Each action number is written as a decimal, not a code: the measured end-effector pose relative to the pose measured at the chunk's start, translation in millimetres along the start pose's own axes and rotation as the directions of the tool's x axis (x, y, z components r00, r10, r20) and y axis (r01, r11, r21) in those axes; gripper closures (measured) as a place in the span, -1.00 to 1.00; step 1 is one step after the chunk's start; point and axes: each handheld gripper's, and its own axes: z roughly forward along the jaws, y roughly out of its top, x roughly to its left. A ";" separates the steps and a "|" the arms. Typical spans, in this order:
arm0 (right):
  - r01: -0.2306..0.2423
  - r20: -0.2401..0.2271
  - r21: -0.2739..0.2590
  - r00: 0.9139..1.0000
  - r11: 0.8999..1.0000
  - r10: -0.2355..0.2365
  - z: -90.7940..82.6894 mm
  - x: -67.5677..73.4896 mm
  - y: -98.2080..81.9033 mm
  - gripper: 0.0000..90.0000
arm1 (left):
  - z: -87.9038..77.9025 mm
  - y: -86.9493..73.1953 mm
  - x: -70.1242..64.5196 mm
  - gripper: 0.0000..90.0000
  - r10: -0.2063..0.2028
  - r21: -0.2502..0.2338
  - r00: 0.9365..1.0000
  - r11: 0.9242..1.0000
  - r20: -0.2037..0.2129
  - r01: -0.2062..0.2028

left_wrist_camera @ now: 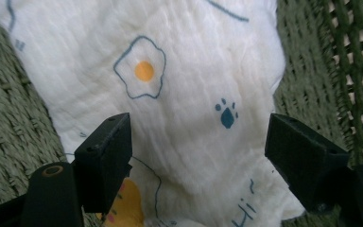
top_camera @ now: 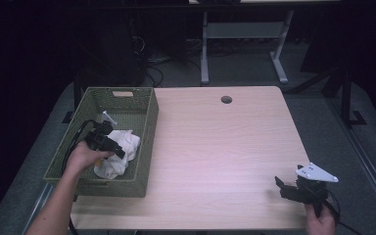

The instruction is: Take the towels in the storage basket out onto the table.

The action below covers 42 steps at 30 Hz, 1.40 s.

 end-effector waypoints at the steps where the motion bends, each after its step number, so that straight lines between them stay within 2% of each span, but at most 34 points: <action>1: 0.000 0.000 0.000 1.000 1.000 0.000 0.0 0.0 0.1 -0.69 | 3.4 0.5 -0.4 -0.47 0.014 0.031 1.000 0.999 -0.008 -0.013; 6: -0.004 0.000 -0.005 1.000 1.000 0.004 -1.6 -1.0 -0.4 -0.69 | 14.9 2.8 -5.0 -0.45 0.027 0.096 0.998 0.995 -0.057 -0.021; 7: -0.004 0.002 -0.006 1.000 1.000 0.004 -1.6 -1.2 -0.5 -0.69 | 15.9 3.1 -5.8 -0.44 0.015 0.099 0.998 0.995 -0.057 -0.010; 10: -0.003 0.002 -0.004 1.000 1.000 0.003 -1.4 -1.2 -0.5 -0.69 | 17.5 3.6 -5.1 -0.34 0.024 0.111 0.998 0.994 -0.057 -0.017; 12: -0.002 0.004 -0.002 1.000 1.000 0.002 -1.1 -0.7 -0.5 -0.69 | 18.5 3.3 -4.8 -0.31 0.007 0.115 0.998 0.993 -0.056 -0.001; 14: -0.003 0.004 -0.002 1.000 1.000 0.003 -0.8 -0.1 -0.6 -0.69 | 18.6 3.1 -3.9 -0.25 0.002 0.111 0.998 0.994 -0.059 0.005; 17: -0.001 0.000 0.000 1.000 1.000 0.001 -0.3 1.1 -0.8 -0.69 | 18.6 2.1 -3.2 -0.18 0.016 0.106 0.997 0.994 -0.071 -0.008; 20: 0.003 -0.001 0.003 1.000 1.000 -0.003 0.3 2.1 -0.4 -0.69 | 18.6 -0.2 -4.0 -0.06 -0.005 0.088 0.996 0.996 -0.084 0.013; 26: 0.016 -0.001 0.001 1.000 1.000 -0.016 0.9 5.6 0.4 -0.69 | 16.5 -2.4 -2.0 0.09 0.003 0.076 0.997 0.997 -0.078 0.003; 27: 0.016 -0.001 0.001 1.000 1.000 -0.016 0.8 6.2 0.4 -0.69 | 15.8 -2.6 -2.9 0.15 -0.008 0.076 0.997 0.997 -0.078 0.014; 29: 0.016 -0.002 0.001 1.000 1.000 -0.016 1.2 6.1 0.5 -0.69 | 14.9 -2.5 -2.7 0.28 -0.004 0.081 0.997 0.997 -0.071 0.010; 33: 0.014 -0.002 0.002 1.000 1.000 -0.014 1.8 5.8 0.7 -0.69 | 14.3 -2.3 0.0 0.39 -0.019 0.072 0.998 0.997 -0.066 0.024; 38: 0.019 -0.006 0.000 1.000 1.000 -0.019 1.4 5.1 0.4 -0.69 | 9.6 -6.1 3.2 0.57 -0.008 0.031 0.998 0.999 -0.060 0.010; 42: 0.012 -0.004 -0.002 1.000 1.000 -0.012 1.5 3.5 0.1 -0.69 | 1.9 -9.6 9.4 0.58 -0.036 -0.011 0.999 0.999 -0.026 0.035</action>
